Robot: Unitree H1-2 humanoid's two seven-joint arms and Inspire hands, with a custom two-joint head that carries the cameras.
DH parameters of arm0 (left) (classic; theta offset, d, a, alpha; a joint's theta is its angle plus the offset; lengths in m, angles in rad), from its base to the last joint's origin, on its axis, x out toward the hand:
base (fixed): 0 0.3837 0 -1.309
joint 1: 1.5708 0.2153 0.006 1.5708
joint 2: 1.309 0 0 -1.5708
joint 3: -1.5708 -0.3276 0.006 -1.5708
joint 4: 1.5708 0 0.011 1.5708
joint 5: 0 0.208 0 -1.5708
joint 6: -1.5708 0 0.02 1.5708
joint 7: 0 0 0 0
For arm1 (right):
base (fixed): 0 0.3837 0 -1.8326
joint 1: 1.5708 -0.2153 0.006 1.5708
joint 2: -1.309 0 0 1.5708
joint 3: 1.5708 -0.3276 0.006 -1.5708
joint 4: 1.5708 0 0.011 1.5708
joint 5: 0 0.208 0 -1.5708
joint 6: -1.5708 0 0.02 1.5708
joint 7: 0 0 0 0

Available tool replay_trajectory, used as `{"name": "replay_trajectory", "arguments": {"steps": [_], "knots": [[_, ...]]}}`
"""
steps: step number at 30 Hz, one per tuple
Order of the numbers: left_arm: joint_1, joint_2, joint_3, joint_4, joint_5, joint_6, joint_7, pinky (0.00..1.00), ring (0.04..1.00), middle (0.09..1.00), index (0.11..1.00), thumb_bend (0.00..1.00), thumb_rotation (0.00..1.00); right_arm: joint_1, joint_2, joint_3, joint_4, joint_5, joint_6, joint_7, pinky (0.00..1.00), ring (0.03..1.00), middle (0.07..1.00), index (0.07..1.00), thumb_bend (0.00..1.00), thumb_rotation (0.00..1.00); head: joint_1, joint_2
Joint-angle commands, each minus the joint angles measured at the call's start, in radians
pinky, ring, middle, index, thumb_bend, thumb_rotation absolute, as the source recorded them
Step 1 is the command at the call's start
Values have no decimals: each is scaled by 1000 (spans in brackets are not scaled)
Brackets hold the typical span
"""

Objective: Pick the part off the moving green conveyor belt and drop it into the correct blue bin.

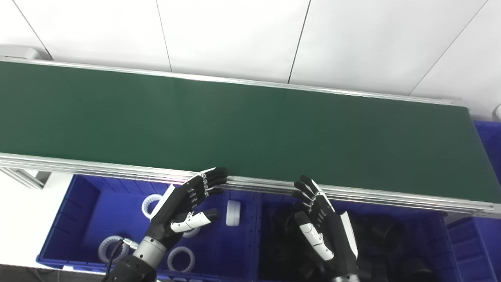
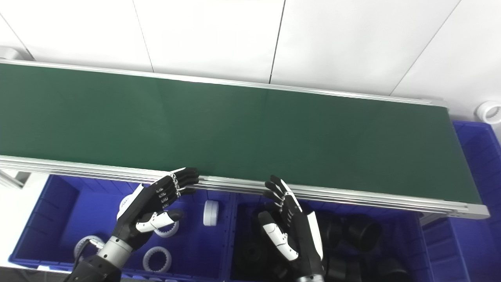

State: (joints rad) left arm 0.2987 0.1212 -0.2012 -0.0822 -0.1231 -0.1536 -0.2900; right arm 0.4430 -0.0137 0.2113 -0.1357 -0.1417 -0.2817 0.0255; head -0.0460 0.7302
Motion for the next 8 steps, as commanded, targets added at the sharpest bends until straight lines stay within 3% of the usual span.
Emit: {"name": "replay_trajectory", "arguments": {"steps": [1, 8], "knots": [[-15, 9, -5, -13, 18, -44, -9, 784, 843, 844, 812, 884, 501, 1, 9, 3, -9, 7, -68, -6, 733, 815, 857, 898, 615, 722, 1, 1], [-13, 15, -6, -24, 31, -29, -10, 801, 845, 843, 808, 888, 473, 0, 11, 5, -5, 0, -71, -8, 734, 817, 858, 901, 621, 731, -8, -5]]}}
